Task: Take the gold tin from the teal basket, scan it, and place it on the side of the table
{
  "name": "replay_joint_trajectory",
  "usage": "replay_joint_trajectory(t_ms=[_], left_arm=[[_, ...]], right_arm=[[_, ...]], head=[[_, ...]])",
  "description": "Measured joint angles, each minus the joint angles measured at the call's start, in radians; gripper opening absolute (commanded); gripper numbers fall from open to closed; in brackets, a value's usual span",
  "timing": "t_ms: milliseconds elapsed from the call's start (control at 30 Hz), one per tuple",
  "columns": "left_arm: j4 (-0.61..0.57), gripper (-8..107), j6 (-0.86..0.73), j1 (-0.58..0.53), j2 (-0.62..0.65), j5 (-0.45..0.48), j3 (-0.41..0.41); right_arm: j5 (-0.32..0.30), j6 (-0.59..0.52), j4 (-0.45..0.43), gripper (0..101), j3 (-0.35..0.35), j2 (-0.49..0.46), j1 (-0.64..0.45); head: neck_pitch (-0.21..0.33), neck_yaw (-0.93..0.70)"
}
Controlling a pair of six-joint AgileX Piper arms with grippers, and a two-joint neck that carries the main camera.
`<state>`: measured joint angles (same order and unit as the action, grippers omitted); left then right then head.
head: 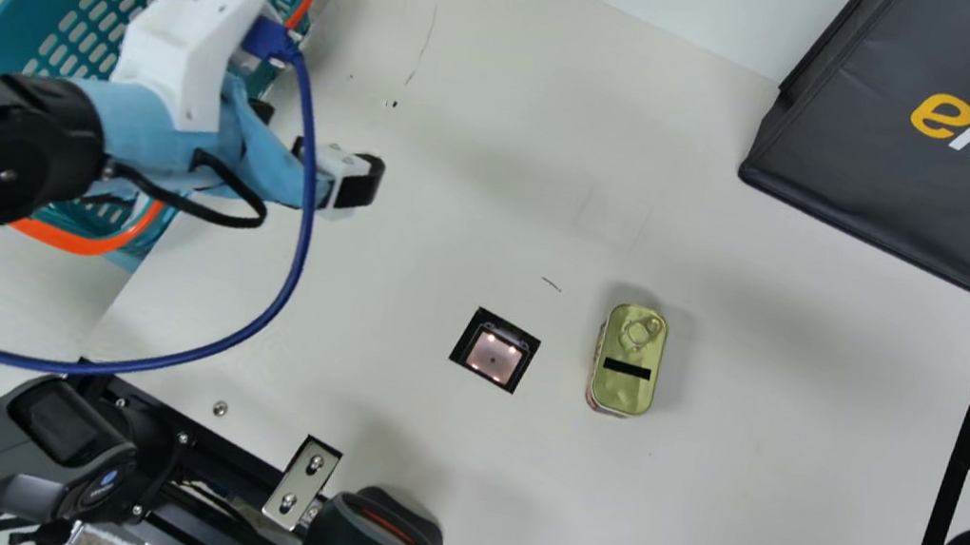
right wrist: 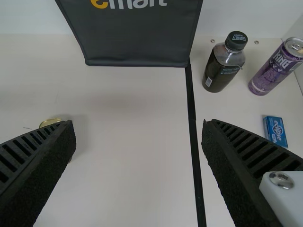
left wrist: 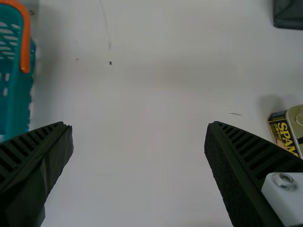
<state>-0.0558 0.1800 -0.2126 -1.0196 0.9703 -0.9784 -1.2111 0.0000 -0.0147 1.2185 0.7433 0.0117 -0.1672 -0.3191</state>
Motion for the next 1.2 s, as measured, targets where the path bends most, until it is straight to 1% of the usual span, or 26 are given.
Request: replay_joint_trajectory(t_ms=[67,267,767,1000,1200], left_arm=[[0.018,90,0.000,0.000,0.011,0.004,0.000],[0.019,90,0.000,0.000,0.011,0.005,0.000],[0.019,90,0.000,0.000,0.011,0.005,0.000],[0.019,90,0.000,0.000,0.011,0.005,0.000],[0.019,90,0.000,0.000,0.011,0.005,0.000]], right_arm=[[0.000,0.000,0.000,95,0.000,0.000,0.000],[0.000,0.000,0.000,95,0.000,0.000,0.000],[0.000,0.000,0.000,95,0.000,0.000,0.000],[-0.004,0.000,0.001,95,0.000,0.013,0.015],[-0.007,-0.017,0.044,95,-0.023,0.066,0.070]], head=[[0.000,0.000],[0.000,0.015],[0.000,0.339],[0.000,0.347],[0.000,0.347]])
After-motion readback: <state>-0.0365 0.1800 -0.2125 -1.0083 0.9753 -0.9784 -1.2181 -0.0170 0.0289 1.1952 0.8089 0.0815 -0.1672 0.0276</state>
